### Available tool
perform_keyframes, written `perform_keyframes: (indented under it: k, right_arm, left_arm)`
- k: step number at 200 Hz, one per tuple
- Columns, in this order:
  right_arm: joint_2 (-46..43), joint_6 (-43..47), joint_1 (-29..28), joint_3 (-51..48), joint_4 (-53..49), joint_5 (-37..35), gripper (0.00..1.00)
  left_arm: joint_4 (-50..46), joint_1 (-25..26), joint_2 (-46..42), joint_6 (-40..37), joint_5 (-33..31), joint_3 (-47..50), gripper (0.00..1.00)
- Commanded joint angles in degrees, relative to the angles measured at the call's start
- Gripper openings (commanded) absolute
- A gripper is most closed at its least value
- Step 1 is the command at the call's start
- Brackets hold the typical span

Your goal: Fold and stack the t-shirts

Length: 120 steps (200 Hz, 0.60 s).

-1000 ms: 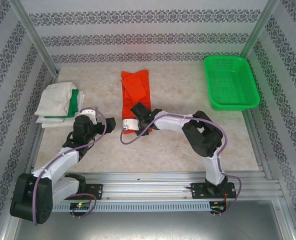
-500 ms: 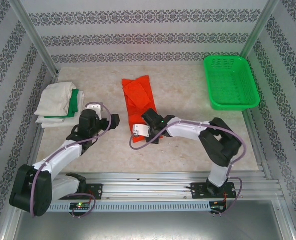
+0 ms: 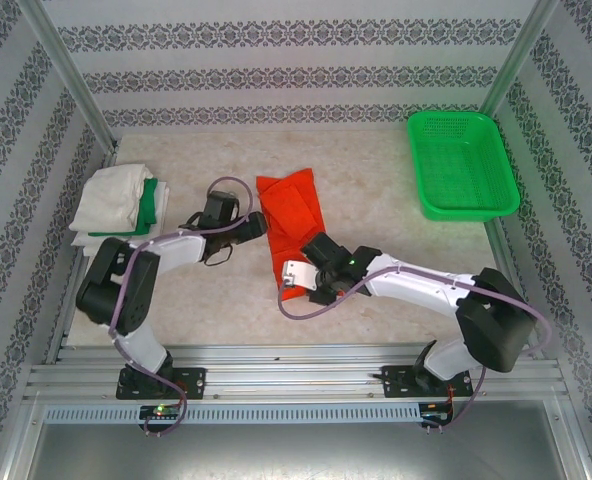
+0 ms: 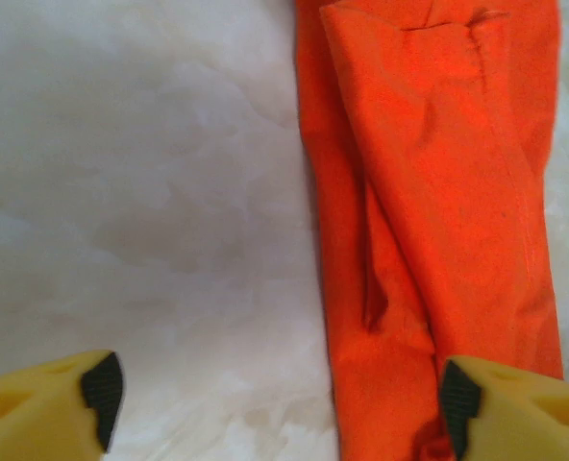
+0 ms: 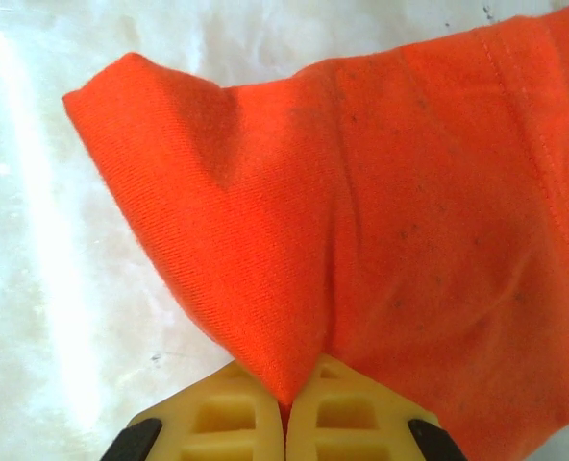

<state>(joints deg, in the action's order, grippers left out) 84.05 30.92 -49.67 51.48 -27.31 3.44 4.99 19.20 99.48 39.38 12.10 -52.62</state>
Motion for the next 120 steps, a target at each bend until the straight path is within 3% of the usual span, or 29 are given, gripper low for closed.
perform_keyframes:
  k: [1,61,120]
  right_arm:
    - [-2.41,-2.08,-0.60,0.34,-2.75,-1.15,0.00]
    - [-1.00,-1.47,-0.60,0.68,-1.72,-2.13,0.00]
    - [1.35,-1.00,-0.60,1.73,-1.30,-1.77,0.00]
  left_arm:
    - [-0.82,0.77,3.73,6.80,4.27,-4.16,0.74]
    - [3.00,0.88,9.87,11.55,7.60,-7.35,0.38]
    - [4.14,0.86,12.40,11.91,8.61,-8.60,0.23]
